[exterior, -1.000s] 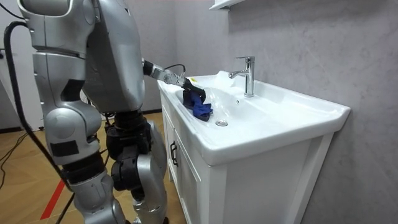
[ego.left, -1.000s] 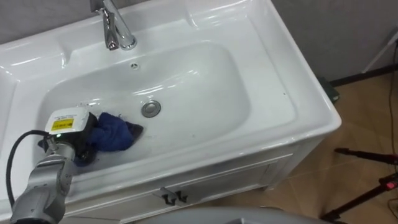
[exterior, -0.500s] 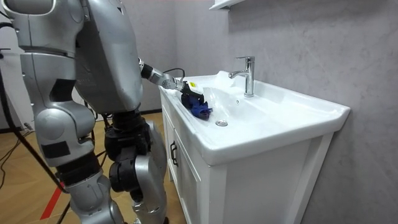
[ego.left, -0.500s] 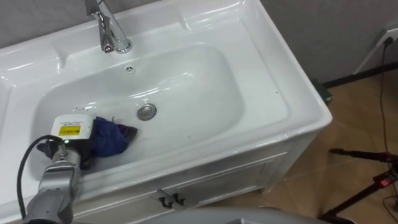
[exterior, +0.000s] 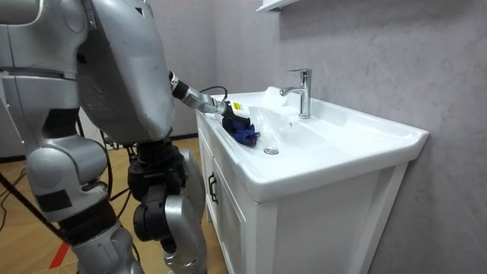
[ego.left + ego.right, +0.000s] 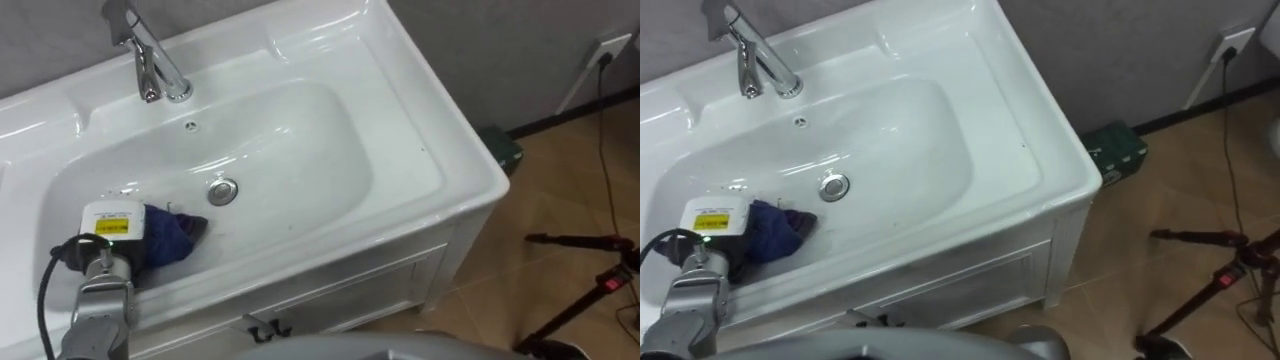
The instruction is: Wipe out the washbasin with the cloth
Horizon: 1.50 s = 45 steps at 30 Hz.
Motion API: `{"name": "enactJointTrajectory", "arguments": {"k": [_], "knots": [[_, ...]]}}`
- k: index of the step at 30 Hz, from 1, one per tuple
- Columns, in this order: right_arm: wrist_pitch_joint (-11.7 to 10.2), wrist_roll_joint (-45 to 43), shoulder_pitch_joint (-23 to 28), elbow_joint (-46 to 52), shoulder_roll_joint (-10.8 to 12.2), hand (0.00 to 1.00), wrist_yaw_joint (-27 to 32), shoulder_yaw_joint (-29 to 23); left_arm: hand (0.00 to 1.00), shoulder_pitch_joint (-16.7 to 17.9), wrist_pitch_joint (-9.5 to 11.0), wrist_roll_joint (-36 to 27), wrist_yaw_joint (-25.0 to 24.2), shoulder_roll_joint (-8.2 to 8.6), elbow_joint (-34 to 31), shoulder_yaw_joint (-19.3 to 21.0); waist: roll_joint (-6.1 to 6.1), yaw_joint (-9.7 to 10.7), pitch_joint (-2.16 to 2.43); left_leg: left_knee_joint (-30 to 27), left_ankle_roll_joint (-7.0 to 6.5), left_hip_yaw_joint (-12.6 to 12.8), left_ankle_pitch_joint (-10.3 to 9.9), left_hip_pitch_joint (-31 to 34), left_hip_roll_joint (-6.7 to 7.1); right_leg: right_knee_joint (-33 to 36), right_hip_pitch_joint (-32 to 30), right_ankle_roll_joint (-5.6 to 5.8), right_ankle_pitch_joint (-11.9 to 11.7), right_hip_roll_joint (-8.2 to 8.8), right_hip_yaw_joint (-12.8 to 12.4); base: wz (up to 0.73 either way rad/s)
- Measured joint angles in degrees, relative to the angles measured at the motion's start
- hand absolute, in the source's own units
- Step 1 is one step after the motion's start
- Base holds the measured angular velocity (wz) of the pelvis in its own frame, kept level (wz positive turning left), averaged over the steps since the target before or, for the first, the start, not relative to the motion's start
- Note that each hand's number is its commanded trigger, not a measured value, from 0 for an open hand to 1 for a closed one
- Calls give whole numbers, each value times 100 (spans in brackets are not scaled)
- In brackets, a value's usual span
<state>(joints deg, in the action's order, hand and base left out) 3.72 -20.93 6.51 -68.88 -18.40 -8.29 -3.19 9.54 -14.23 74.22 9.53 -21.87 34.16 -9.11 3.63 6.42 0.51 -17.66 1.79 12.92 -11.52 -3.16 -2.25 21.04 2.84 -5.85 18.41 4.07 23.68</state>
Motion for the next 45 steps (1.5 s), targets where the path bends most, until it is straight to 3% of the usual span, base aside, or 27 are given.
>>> {"name": "enactJointTrajectory", "arguments": {"k": [4, 10, 15, 19, 20, 24, 31, 36, 45], "knots": [[-24, 50, -133, -10, 0, 0, -9, 207, 100, -102, 2, 5, -17, 38, -70, 2, -44, -10, -17, -7, 1, 2, 1, 107, -2, 163, -156, -19, 56, 52, 18, 7], [-185, 243, -354, -186, 54, 0, 1, 576, 100, -355, 137, -253, -216, 141, -670, -195, -188, 129, -113, -165, 2, -47, 0, 462, -17, 210, -314, 2, 75, 120, 311, 31], [-340, 300, -428, -256, 142, 0, 25, 748, 100, -613, 561, -757, -403, 500, -1156, -404, -224, 122, -136, -399, -1, -44, -3, 782, -43, 240, -555, 4, 26, 141, 306, 0], [-372, 292, -381, -301, 171, 0, -73, 888, 100, -878, 801, -1091, -608, 582, -1319, -693, -244, 143, -152, -410, -27, -5, -24, 837, -50, 282, -596, 5, 24, 143, 244, -10], [-362, 272, -378, -331, 211, 0, -88, 895, 100, -948, 828, -1164, -685, 586, -1364, -759, -261, 160, -162, -461, -41, 123, -43, 857, -95, 289, -606, 2, 22, 136, 235, -7], [-361, 220, -384, -442, 343, 0, -129, 934, 100, -1177, 861, -1369, -943, 715, -1451, -800, -276, 237, -174, -879, -101, 284, -139, 1094, -236, 300, -653, 0, 23, 88, 249, -1], [-366, 277, -408, -442, 397, 0, -109, 1095, 100, -1432, 968, -1394, -1031, 862, -1454, -1030, -328, 326, -207, -854, -142, 278, -219, 1094, -234, 360, -686, 4, 22, 95, 251, 2], [-389, 270, -484, -472, 564, 0, -117, 1137, 100, -1719, 983, -1402, -1158, 1009, -1455, -1269, -324, 544, -210, -808, -185, 275, -247, 1092, -211, 374, -696, 66, -13, 101, 242, 7], [-287, 261, -354, -466, 623, 0, -124, 1318, 100, -1835, 984, -1419, -1155, 1023, -1452, -1404, -223, 742, -243, -754, -306, 405, -359, 959, -215, 392, -673, 159, -75, 92, 44, -10]]}}
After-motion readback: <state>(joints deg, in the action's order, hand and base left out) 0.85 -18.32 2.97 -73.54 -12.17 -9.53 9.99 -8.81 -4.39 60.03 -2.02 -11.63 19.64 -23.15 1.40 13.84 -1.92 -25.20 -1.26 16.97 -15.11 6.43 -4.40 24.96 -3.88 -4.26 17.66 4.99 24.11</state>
